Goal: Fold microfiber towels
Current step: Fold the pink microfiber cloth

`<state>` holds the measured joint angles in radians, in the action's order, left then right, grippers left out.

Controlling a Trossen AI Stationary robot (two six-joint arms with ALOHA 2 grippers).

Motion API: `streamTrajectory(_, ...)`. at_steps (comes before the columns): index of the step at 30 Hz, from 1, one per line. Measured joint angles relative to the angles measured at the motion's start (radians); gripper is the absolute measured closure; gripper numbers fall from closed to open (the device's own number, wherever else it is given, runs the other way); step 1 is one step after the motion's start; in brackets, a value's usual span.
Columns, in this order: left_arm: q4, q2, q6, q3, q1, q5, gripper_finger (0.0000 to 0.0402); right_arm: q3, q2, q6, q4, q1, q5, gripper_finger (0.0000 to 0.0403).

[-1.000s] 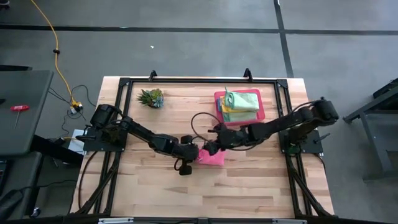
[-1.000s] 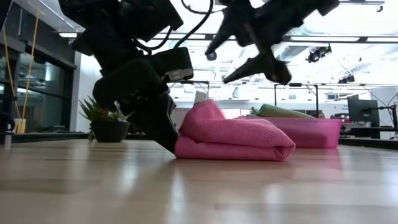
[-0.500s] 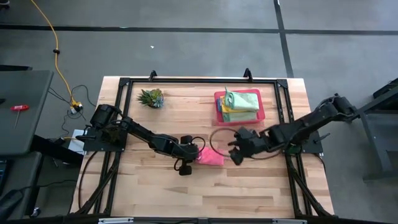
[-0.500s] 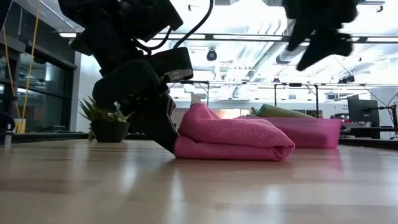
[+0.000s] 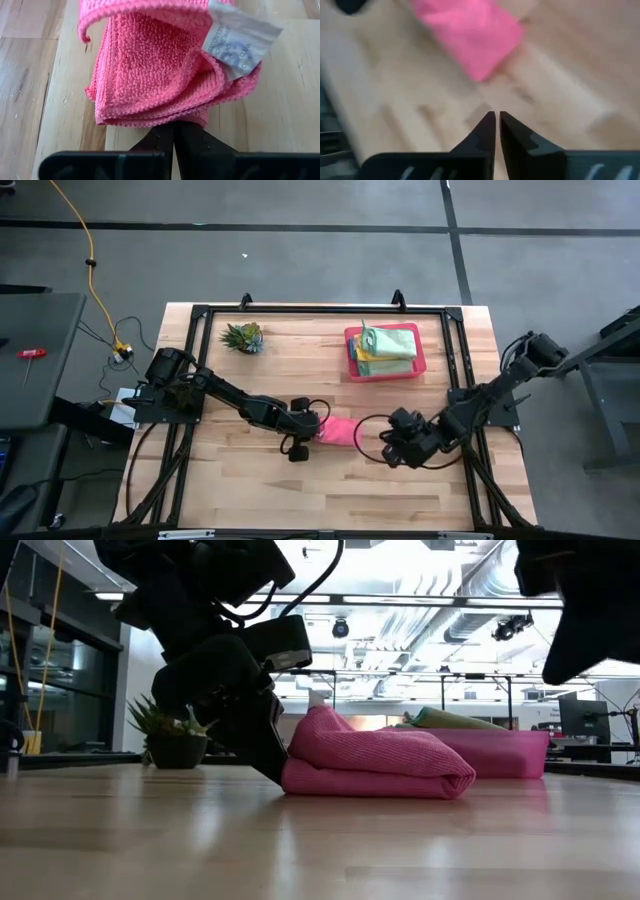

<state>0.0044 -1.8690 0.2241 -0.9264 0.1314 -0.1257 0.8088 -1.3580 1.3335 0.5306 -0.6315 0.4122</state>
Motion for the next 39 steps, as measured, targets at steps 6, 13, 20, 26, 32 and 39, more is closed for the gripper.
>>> streamTrajectory(6, 0.001, 0.000, -0.007, 0.000, 0.000, 0.000, 0.0401, -0.204, 0.019, -0.044, -0.554, 0.011, 0.045, 0.0399)
streamTrajectory(13, 0.008, 0.000, -0.070, 0.000, 0.000, -0.002, 0.0401, -0.208, 0.019, -0.513, -0.834, 0.124, -0.062, 0.0402)
streamTrajectory(20, 0.018, 0.000, -0.059, 0.000, 0.000, -0.002, 0.0401, -0.154, 0.019, -0.835, -0.683, 0.261, -0.295, 0.0402)
streamTrajectory(26, 0.022, 0.000, -0.044, 0.000, 0.000, -0.019, 0.0401, -0.151, 0.018, -0.966, -0.593, 0.379, -0.386, 0.0403)
streamTrajectory(32, 0.023, 0.000, -0.044, 0.000, 0.000, -0.035, 0.0401, -0.149, 0.011, -1.060, -0.583, 0.453, -0.521, 0.0403)
streamTrajectory(39, 0.026, 0.000, -0.044, 0.000, 0.000, -0.080, 0.0401, -0.148, -0.150, -1.136, -0.689, 0.482, -0.571, 0.0403)
